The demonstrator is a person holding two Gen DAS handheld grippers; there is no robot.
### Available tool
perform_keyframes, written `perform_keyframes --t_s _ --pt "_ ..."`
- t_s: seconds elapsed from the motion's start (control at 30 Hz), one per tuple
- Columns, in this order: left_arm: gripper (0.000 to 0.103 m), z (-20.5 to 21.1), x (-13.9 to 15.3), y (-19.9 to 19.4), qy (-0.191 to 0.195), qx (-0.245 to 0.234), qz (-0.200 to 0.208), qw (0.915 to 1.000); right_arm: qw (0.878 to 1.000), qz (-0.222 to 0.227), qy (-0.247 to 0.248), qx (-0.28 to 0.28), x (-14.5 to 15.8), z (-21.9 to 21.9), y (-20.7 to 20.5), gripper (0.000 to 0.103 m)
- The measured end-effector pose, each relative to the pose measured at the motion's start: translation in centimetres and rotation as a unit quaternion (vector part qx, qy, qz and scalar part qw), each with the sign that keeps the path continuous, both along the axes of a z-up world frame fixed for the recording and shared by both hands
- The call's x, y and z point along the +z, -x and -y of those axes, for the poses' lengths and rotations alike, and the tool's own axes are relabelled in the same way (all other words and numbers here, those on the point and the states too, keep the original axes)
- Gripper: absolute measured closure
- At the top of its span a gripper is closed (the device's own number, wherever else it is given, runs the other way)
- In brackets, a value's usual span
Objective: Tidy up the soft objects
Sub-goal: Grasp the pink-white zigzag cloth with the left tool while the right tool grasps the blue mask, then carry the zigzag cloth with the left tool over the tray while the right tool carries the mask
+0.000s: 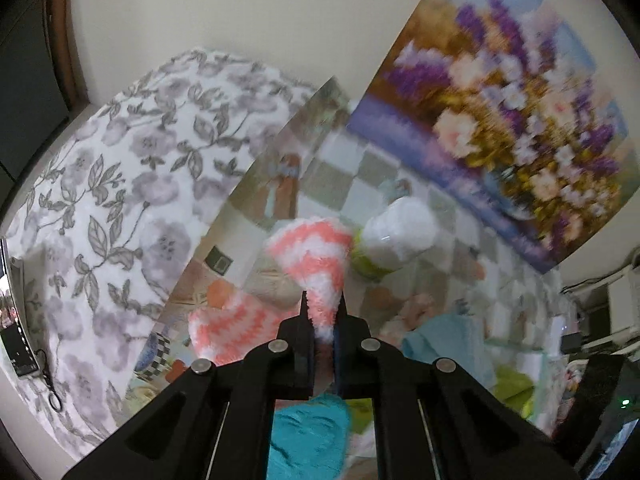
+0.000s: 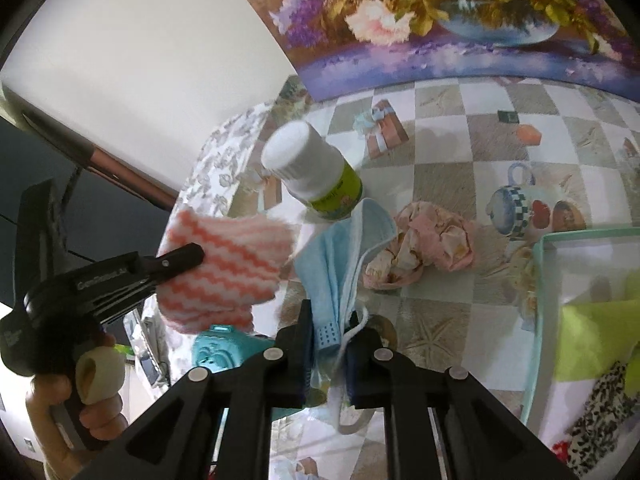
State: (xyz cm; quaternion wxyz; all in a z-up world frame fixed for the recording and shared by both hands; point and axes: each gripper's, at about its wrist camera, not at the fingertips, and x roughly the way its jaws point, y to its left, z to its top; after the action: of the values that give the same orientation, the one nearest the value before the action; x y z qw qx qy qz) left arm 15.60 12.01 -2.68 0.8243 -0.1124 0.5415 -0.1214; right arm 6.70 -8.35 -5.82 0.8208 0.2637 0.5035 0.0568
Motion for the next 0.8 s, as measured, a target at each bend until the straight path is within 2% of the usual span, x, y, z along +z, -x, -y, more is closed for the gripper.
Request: perform_keyframes --t_s 0.23,0.37,0.63,0.8 --pt "0.096 1.6 4.0 2.9 0.029 0.014 0.059 0.9977 0.999 0.034 -0.004 -0.019 3.4 1.4 1.9 0.090" --pt "0.096 2.9 5.3 5.0 0.042 0.021 0.079 0.9958 0.998 0.053 -0.003 -0.035 5.1 2.6 3.3 0.090" --pt "0.096 6.1 7.2 8.2 0.075 0.009 0.096 0.9925 0.993 0.086 0.010 -0.082 7.8 5.9 6.7 0.090" --pt "0.096 8.4 7.9 10.0 0.069 -0.021 0.105 0.9918 0.989 0.106 0.014 -0.106 9.3 8.0 8.5 0.090"
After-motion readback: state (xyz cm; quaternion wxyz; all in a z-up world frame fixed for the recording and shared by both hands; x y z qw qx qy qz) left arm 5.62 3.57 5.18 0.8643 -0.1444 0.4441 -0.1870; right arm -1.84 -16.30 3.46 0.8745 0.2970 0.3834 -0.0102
